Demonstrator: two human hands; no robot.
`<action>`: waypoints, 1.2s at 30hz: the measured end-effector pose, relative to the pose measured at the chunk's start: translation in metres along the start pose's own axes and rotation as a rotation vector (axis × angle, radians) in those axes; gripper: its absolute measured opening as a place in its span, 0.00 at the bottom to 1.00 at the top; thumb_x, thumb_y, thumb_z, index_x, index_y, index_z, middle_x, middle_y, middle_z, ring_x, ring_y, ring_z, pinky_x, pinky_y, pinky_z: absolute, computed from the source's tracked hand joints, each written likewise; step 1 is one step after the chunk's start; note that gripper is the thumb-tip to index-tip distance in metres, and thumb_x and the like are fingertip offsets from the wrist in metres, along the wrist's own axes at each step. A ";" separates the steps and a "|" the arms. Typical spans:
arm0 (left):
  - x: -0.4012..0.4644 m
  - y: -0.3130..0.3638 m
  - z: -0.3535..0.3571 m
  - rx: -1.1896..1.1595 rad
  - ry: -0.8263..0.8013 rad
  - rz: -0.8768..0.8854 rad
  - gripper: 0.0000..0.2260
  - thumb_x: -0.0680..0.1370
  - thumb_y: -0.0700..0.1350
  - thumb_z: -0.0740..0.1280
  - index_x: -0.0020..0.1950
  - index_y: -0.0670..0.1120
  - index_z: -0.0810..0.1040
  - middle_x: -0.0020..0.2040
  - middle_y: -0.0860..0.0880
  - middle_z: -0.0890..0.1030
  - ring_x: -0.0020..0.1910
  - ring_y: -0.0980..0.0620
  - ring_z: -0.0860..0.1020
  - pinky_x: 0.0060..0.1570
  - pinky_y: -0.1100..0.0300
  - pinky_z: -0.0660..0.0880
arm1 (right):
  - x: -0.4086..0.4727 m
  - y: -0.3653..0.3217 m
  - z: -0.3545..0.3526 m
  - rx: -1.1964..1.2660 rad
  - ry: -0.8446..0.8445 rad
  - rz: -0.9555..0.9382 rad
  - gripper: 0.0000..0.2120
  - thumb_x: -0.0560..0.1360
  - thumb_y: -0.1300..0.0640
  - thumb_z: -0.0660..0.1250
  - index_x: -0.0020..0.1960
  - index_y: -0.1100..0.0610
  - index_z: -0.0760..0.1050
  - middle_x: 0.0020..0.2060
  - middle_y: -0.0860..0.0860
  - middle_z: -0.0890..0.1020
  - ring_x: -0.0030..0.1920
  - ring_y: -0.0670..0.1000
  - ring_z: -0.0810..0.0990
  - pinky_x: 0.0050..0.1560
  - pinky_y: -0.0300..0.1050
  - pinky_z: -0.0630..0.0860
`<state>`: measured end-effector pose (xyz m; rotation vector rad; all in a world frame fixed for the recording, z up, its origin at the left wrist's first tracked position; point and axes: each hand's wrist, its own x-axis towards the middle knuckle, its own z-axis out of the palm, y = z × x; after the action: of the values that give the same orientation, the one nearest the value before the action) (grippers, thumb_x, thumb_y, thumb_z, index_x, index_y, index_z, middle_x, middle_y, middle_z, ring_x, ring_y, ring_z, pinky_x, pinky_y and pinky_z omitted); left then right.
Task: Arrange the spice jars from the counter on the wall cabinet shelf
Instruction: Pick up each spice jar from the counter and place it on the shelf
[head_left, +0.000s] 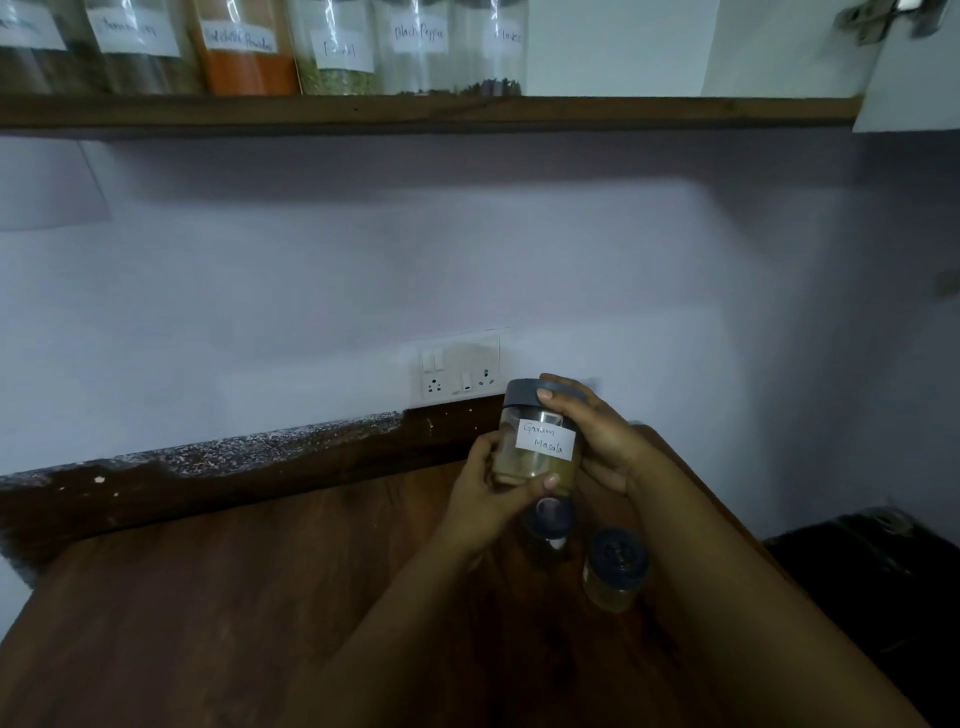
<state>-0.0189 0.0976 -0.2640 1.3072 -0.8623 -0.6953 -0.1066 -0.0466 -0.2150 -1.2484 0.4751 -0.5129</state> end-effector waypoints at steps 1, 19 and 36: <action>0.004 0.002 0.004 0.036 0.015 0.017 0.24 0.69 0.40 0.76 0.61 0.51 0.72 0.56 0.51 0.80 0.49 0.61 0.81 0.44 0.68 0.77 | 0.003 -0.005 -0.003 -0.035 -0.003 0.002 0.35 0.63 0.48 0.80 0.67 0.52 0.73 0.58 0.58 0.82 0.55 0.56 0.82 0.56 0.54 0.79; 0.078 0.139 0.085 0.476 0.348 0.678 0.41 0.63 0.57 0.80 0.71 0.61 0.62 0.63 0.58 0.76 0.59 0.62 0.77 0.54 0.66 0.77 | -0.005 -0.179 -0.055 -0.516 -0.238 -0.561 0.61 0.60 0.57 0.82 0.74 0.31 0.43 0.65 0.45 0.71 0.59 0.47 0.78 0.54 0.47 0.81; 0.195 0.249 0.029 1.316 1.156 1.001 0.18 0.82 0.55 0.57 0.49 0.41 0.75 0.45 0.44 0.74 0.43 0.44 0.72 0.47 0.47 0.72 | 0.093 -0.351 -0.038 -0.822 -0.193 -0.594 0.64 0.68 0.53 0.78 0.76 0.47 0.25 0.64 0.48 0.73 0.63 0.52 0.73 0.67 0.49 0.71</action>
<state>0.0489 -0.0448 0.0120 1.7092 -0.7698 1.5612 -0.0929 -0.2144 0.1095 -2.2368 0.1263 -0.7144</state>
